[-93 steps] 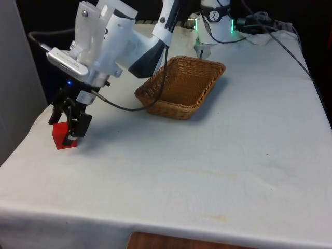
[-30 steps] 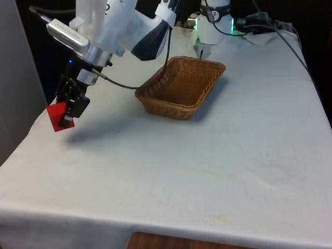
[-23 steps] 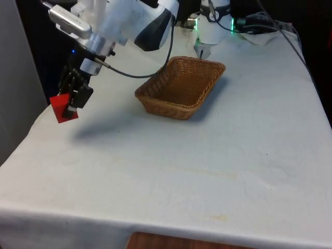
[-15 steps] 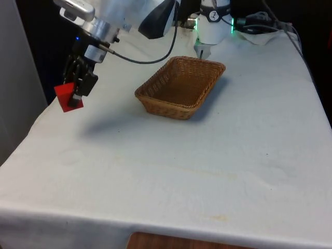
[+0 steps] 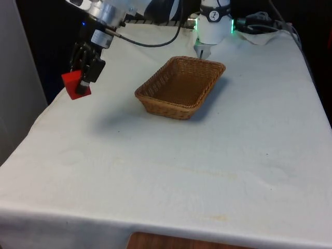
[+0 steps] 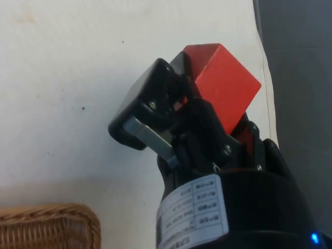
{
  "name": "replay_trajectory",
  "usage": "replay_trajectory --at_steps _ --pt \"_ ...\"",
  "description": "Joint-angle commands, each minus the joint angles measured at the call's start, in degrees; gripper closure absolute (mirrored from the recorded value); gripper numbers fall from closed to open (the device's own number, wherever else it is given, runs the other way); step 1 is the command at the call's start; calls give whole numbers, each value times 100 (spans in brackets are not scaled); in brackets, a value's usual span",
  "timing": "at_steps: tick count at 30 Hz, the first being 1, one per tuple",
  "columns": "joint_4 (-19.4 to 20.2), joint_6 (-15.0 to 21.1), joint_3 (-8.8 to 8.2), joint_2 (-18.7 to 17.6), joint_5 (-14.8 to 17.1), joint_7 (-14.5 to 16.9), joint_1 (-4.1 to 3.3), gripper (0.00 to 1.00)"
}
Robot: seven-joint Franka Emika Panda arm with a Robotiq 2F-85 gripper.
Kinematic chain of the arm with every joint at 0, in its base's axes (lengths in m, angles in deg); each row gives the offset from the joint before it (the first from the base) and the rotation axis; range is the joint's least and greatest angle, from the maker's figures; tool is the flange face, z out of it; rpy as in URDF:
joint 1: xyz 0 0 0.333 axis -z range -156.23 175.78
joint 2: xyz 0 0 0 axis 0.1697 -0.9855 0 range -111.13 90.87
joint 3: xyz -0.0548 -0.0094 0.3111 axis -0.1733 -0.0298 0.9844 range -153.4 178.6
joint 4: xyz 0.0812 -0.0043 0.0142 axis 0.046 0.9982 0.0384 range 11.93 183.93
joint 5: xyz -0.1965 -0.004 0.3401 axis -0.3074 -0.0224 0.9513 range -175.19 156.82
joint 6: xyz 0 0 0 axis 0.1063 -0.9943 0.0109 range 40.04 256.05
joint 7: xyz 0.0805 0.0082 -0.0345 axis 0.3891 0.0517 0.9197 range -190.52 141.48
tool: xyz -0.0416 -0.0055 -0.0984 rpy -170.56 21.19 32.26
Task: Pick up the cube and place it into the basket.
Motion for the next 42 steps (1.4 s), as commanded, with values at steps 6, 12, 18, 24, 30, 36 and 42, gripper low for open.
replay_trajectory --at_steps 6,12,18,24,30,36,42 --pt "155 -338 -63 309 -160 -6 -132 96" --pt "264 -636 -34 550 -321 -23 -172 96" --pt "344 -945 11 756 -470 -40 -206 96" --pt "453 -1318 92 997 -682 -80 -235 96" --pt "550 -1644 183 1209 -905 -160 -246 96" --pt "676 -1902 286 1432 -1157 -298 -252 96" --pt "911 -2114 430 1730 -1461 -516 -235 96"
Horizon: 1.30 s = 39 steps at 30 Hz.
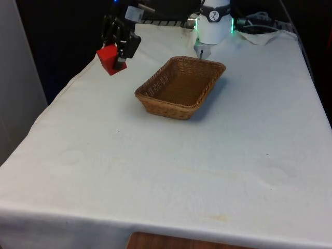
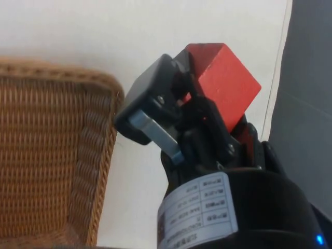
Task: Pick up the cube and place it into the basket.
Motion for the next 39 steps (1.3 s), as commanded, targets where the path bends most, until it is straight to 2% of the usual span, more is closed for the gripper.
replay_trajectory --at_steps 1,7,8,9,15,16,17,21,25,26,27,30,34,35,39 --pt "92 -29 -46 97 -172 -149 -63 96" --pt "464 -97 92 435 -561 -487 -52 96" --pt "453 -80 143 401 -453 -384 0 96" --pt "567 -120 126 527 -665 -579 -46 96" --pt "871 -246 281 825 -905 -814 -46 96" --pt "865 -229 327 791 -785 -699 0 96" --pt "922 -281 315 871 -934 -842 -40 96" --pt "1134 -453 481 1089 -1031 -963 -29 96" --pt "1272 -665 647 1226 -991 -945 -23 96" --pt "1238 -619 642 1186 -945 -882 0 96" --pt "1301 -705 682 1255 -980 -940 -23 96" --pt "1381 -802 773 1318 -945 -934 -17 96" --pt "1541 -814 888 1387 -825 -905 -6 96" --pt "1484 -842 877 1358 -905 -922 6 96" --pt "1662 -768 945 1415 -693 -865 0 96"
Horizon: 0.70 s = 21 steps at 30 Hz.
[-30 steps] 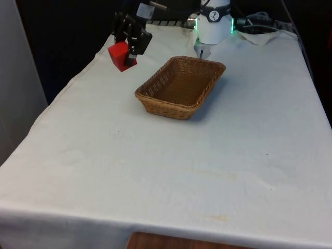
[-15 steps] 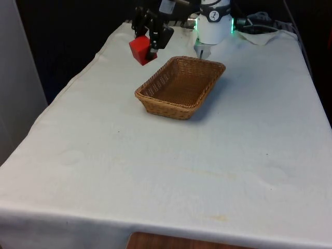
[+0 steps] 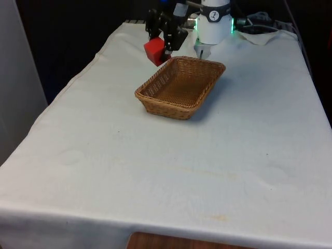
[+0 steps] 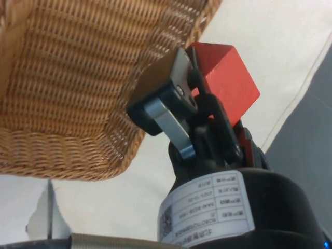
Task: Pick up the cube and place it into the basket.
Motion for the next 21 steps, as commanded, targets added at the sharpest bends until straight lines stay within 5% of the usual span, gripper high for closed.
replay_trajectory --at_steps 1,5,13,14,20,21 --pt "92 74 23 46 149 80 -6 96" --pt "92 34 57 11 138 34 6 96" --pt "361 223 178 52 619 258 0 96" --pt "275 138 160 23 447 149 11 96" --pt "458 401 252 -23 900 395 6 96" --pt "413 281 241 -6 739 292 11 96"
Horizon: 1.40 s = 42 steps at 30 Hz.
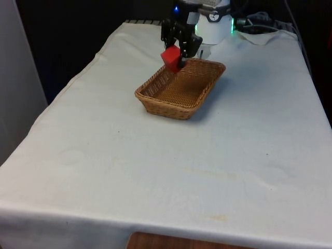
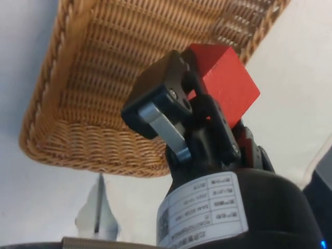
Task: Pick up the cube and place it into the basket.
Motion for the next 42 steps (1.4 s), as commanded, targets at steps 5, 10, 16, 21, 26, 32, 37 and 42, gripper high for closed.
replay_trajectory --at_steps 5,10,16,21,26,32,37,42 --pt "103 361 63 -160 321 149 6 96" --pt "132 544 80 -275 407 166 17 96" --pt "195 888 97 -504 464 155 46 96" --pt "252 1157 109 -665 493 138 74 96" --pt "315 1404 126 -808 481 74 80 96" --pt "355 1621 143 -951 453 6 86 67" --pt "355 1656 149 -985 447 -11 92 28" --pt "361 1673 155 -997 441 -23 97 0"
